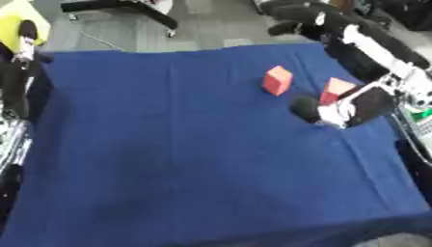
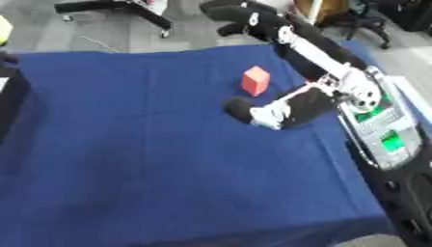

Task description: Pick up the objects with one hand, pass them to the other hand, and then place them into the box on the other side of the table.

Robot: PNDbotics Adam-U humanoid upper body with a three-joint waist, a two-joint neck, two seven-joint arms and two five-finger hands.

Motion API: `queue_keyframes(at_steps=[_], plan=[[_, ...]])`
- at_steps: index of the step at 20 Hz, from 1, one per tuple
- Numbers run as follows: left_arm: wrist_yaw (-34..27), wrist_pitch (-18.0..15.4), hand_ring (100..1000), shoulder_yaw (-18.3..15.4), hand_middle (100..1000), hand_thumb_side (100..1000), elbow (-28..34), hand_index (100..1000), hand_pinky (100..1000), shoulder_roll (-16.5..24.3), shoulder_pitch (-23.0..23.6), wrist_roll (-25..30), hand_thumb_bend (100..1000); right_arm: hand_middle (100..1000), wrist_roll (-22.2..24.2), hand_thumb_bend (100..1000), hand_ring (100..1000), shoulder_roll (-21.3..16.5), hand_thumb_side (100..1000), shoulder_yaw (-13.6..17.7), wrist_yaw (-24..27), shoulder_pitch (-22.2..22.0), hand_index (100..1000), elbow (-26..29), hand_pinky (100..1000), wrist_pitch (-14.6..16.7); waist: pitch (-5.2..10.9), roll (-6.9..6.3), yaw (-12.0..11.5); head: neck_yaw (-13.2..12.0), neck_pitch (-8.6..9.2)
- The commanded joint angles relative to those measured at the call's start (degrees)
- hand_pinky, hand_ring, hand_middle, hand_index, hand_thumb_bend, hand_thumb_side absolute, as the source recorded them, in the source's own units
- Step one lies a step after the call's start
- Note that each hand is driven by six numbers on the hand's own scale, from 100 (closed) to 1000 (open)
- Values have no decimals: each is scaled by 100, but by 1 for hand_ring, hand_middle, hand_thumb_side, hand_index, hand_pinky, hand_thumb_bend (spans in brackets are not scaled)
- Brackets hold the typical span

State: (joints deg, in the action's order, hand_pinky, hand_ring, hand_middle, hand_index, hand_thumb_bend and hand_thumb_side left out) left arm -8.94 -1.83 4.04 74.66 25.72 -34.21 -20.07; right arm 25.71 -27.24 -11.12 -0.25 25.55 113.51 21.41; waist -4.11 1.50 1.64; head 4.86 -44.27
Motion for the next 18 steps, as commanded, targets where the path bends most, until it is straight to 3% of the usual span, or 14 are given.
queue_keyframes(at_steps=[1, 2, 8, 10, 11, 14, 17, 18], plan=[[522, 217, 478, -148, 264, 532, -250, 515, 876, 589, -216, -190, 100, 956, 112, 404, 1000, -105, 452, -27, -14, -2, 946, 109, 888, 40, 138, -36, 12, -255, 15], [731, 300, 478, -164, 263, 528, -337, 515, 876, 687, -240, -211, 100, 956, 152, 368, 1000, -101, 467, -47, -7, -26, 946, 109, 888, 51, 145, -44, 17, -354, 15], [2073, 886, 499, -145, 265, 462, -879, 534, 853, 1221, -269, 0, 100, 961, 326, 360, 1000, -86, 472, -129, 16, -187, 943, 109, 888, 68, 201, -108, 37, -1054, 15], [2592, 1078, 512, -141, 273, 396, -1056, 545, 840, 1314, -281, 126, 100, 963, 366, 398, 1000, -76, 454, -151, 15, -235, 943, 109, 888, 64, 215, -117, 45, -1232, 15], [2863, 1172, 517, -132, 277, 351, -1147, 549, 835, 1353, -293, 200, 100, 964, 386, 356, 1000, -71, 476, -161, 14, -257, 942, 109, 888, 61, 223, -121, 48, -1323, 15], [3660, 1396, 532, -101, 292, 255, -1407, 566, 821, 1414, -356, 455, 100, 965, 437, 354, 1000, -55, 479, -188, 15, -302, 942, 109, 888, 51, 238, -126, 57, -1521, 15], [4653, 1565, 567, -21, 340, 125, -1670, 609, 799, 1448, -433, 866, 100, 967, 475, 352, 1000, -42, 480, -208, 16, -335, 941, 109, 888, 38, 243, -126, 67, -1613, 15], [4976, 1601, 567, -20, 340, 125, -1734, 609, 799, 1442, -465, 1023, 100, 967, 482, 352, 1000, -39, 480, -210, 14, -344, 941, 109, 888, 33, 243, -124, 68, -1618, 15]])
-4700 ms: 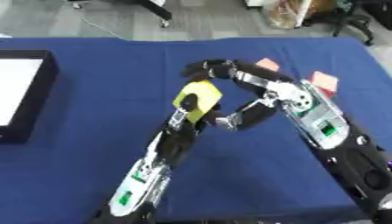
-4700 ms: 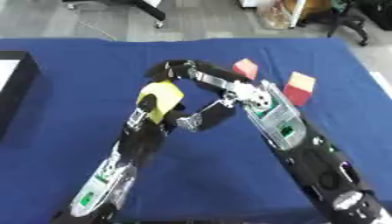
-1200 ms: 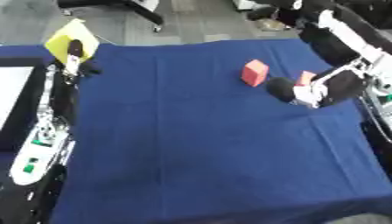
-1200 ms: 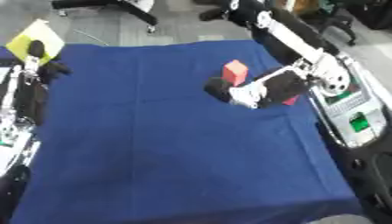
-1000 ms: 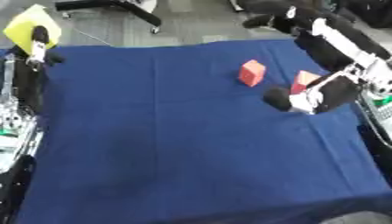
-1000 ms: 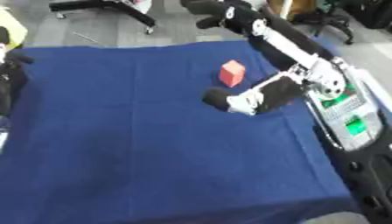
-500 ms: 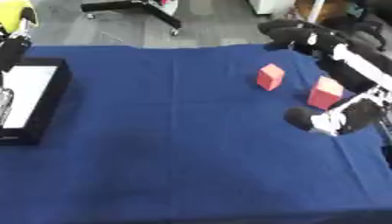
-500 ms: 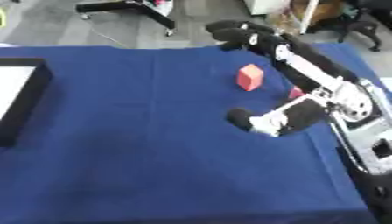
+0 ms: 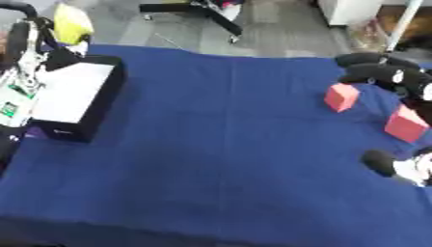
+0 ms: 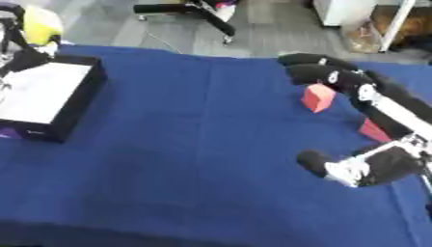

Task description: Pick up the objects with one hand, pass them to the other hand, and then place them into the box on the other side of the table.

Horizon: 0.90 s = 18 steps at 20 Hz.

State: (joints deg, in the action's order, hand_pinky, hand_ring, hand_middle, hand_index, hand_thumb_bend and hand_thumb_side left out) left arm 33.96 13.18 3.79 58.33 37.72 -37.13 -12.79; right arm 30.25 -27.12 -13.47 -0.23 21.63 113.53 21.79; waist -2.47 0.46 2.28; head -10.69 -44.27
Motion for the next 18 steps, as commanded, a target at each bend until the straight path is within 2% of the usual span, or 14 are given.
queue_keyframes(at_steps=[1, 4, 8, 10, 11, 12, 13, 16, 18], plan=[[1029, 146, 597, 23, 407, 100, -210, 645, 786, 248, -193, 497, 100, 968, 36, 351, 1000, -48, 483, 22, 8, 37, 941, 106, 888, -12, 78, -20, 8, -39, 15], [2005, 297, 614, 4, 466, 100, -601, 666, 779, 232, -292, 1102, 151, 969, 58, 350, 1000, -38, 484, 8, -4, 18, 941, 106, 888, -30, 78, -20, 21, 87, 15], [2756, 491, 654, -100, 521, 107, -929, 720, 780, 206, -333, 1702, 245, 970, 73, 347, 1000, -35, 488, 2, -18, 3, 940, 106, 888, -48, 78, -23, 32, 230, 15], [3002, 642, 694, -156, 591, 226, -1049, 808, 799, 202, -332, 1887, 335, 970, 78, 346, 1000, -34, 489, 1, -20, 0, 940, 106, 888, -54, 80, -25, 38, 261, 15], [3098, 713, 748, -181, 702, 513, -1086, 910, 825, 201, -331, 1947, 544, 970, 80, 347, 1000, -34, 489, 1, -20, -2, 939, 106, 888, -56, 82, -26, 39, 268, 15], [3192, 801, 768, -205, 738, 611, -1111, 936, 837, 205, -328, 1974, 640, 970, 81, 346, 1000, -35, 489, 2, -19, -3, 939, 106, 888, -60, 84, -28, 40, 272, 15], [3277, 883, 799, -222, 795, 744, -1122, 982, 857, 210, -327, 1986, 779, 970, 83, 347, 1000, -36, 490, 2, -18, -5, 939, 106, 888, -64, 87, -30, 39, 274, 15], [3512, 1115, 846, -261, 868, 841, -1121, 1000, 884, 249, -327, 1953, 946, 970, 85, 346, 1000, -40, 490, 3, -17, -9, 939, 106, 888, -72, 96, -34, 40, 272, 15], [3658, 1255, 855, -292, 883, 863, -1101, 1000, 889, 290, -326, 1924, 987, 971, 87, 346, 1000, -42, 489, 4, -19, -15, 939, 106, 888, -82, 102, -40, 40, 274, 15]])
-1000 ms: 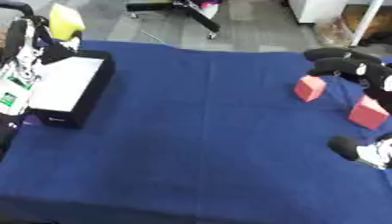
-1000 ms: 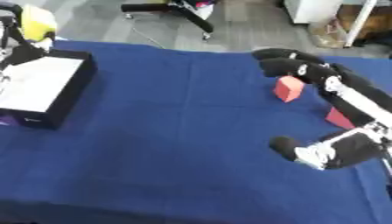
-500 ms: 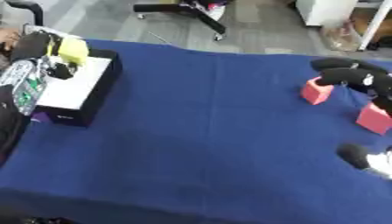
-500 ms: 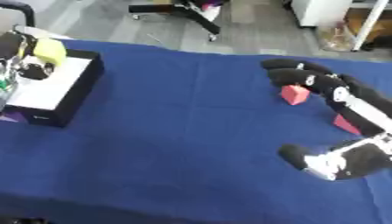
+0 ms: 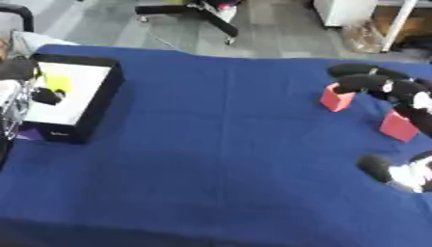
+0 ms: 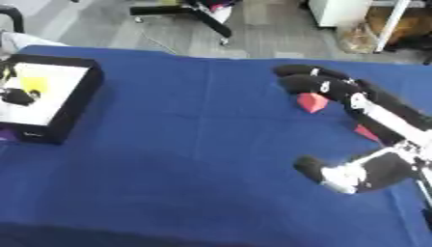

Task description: Pick up the objects with one hand, pass them to the other hand, and then place them into the box on the other side of the table.

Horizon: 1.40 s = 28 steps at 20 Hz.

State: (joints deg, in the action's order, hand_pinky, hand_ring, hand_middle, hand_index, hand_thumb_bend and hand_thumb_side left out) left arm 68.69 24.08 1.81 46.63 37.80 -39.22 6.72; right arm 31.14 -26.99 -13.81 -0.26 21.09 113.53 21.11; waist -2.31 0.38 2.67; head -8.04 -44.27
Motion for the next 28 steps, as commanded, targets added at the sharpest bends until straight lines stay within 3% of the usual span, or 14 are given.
queue_keyframes(at_steps=[1, 7, 11, 13, 14, 15, 17, 20, 23, 28], plan=[[235, 225, 852, -116, 880, 874, 99, 1000, 890, 296, -113, -55, 976, 971, -1, 346, 1000, -55, 489, 38, -18, 36, 939, 106, 888, -20, 88, -35, 0, 11, 15], [-154, 455, 814, -301, 829, 767, 988, 1000, 908, 398, 36, -665, 818, 970, -15, 344, 1000, -58, 489, 50, -13, 40, 940, 106, 887, -28, 87, -50, -9, 48, 15], [-1624, 515, 769, -455, 769, 786, 2128, 957, 945, 321, 283, -1237, 599, 970, -61, 340, 1000, -47, 489, 89, -37, 24, 941, 106, 887, -47, 68, -48, -5, 111, 15], [-2608, 417, 762, -454, 759, 792, 2742, 948, 950, 269, 448, -1535, 562, 970, -103, 338, 1000, -45, 489, 121, -61, 16, 941, 106, 887, -68, 56, -51, -3, 161, 15], [-3145, 266, 744, -431, 735, 812, 3107, 922, 970, 186, 519, -1671, 446, 970, -138, 338, 1000, -49, 487, 150, -76, 12, 942, 106, 887, -86, 50, -50, 3, 203, 15], [-3732, 85, 741, -412, 729, 818, 3449, 913, 977, 120, 612, -1795, 400, 970, -177, 338, 1000, -58, 486, 178, -94, 9, 942, 106, 886, -104, 44, -52, 4, 239, 15], [-4868, -386, 732, -335, 719, 805, 4062, 904, 977, -35, 783, -1980, 372, 969, -278, 338, 1000, -112, 485, 245, -142, 0, 943, 106, 886, -154, 36, -53, 8, 342, 15], [-6081, -1035, 718, -156, 703, 783, 4872, 889, 974, -278, 1006, -2116, 350, 968, -507, 379, 1000, -289, 471, 375, -235, -44, 943, 47, 885, -279, 28, -40, 5, 631, 15], [-6721, -1400, 712, -4, 696, 773, 5542, 882, 971, -527, 1154, -2068, 327, 976, -785, 420, 1000, -473, 457, 489, -324, -61, 941, -259, 885, -382, 21, -27, -13, 877, 15], [-7182, -1668, 693, 218, 668, 770, 6349, 867, 964, -1032, 1305, -1731, 293, 1000, -1383, 451, 1000, -851, 446, 646, -420, 7, 936, -1359, 884, -578, 3, -8, -95, 1333, 15]])
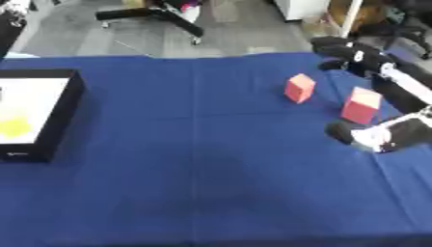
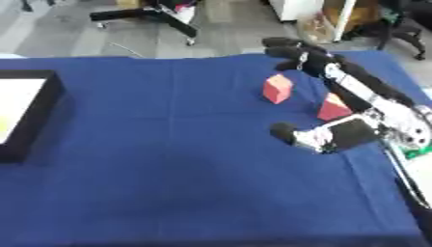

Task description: Pick up the objects with one hand, pass them to the other hand, and then place them into the box on the other side of the table.

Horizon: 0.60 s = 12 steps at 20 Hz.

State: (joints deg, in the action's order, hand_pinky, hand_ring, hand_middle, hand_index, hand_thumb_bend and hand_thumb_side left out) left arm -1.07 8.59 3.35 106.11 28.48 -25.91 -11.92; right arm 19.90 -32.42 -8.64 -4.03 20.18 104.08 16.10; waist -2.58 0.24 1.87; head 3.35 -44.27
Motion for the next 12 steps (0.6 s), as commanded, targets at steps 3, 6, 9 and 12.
queue_keyframes(at_steps=[3, 6, 9, 12], plan=[[-335, -162, 689, 207, 658, 777, 717, 860, 964, -352, 106, 369, 283, 1000, -635, 461, 1000, -515, 449, 191, -22, 210, 933, -1199, 887, -141, 6, 11, -81, 479, 15], [-481, -267, 687, 327, 651, 779, 829, 853, 966, -594, 231, 533, 274, 1000, -959, 472, 1000, -689, 446, 234, -15, 335, 932, -1816, 896, -117, -25, 13, -144, 752, 15], [-471, -565, 683, 476, 648, 781, 846, 854, 965, -852, 331, 837, 263, 1000, -1114, 472, 1000, -839, 445, 243, 58, 491, 931, -2366, 900, -75, -60, 11, -218, 1020, 15], [-572, -841, 683, 574, 646, 767, 847, 852, 965, -1112, 369, 1110, 266, 1000, -1207, 476, 1000, -956, 444, 247, 113, 683, 930, -2887, 903, -45, -97, -1, -310, 1252, 15]])
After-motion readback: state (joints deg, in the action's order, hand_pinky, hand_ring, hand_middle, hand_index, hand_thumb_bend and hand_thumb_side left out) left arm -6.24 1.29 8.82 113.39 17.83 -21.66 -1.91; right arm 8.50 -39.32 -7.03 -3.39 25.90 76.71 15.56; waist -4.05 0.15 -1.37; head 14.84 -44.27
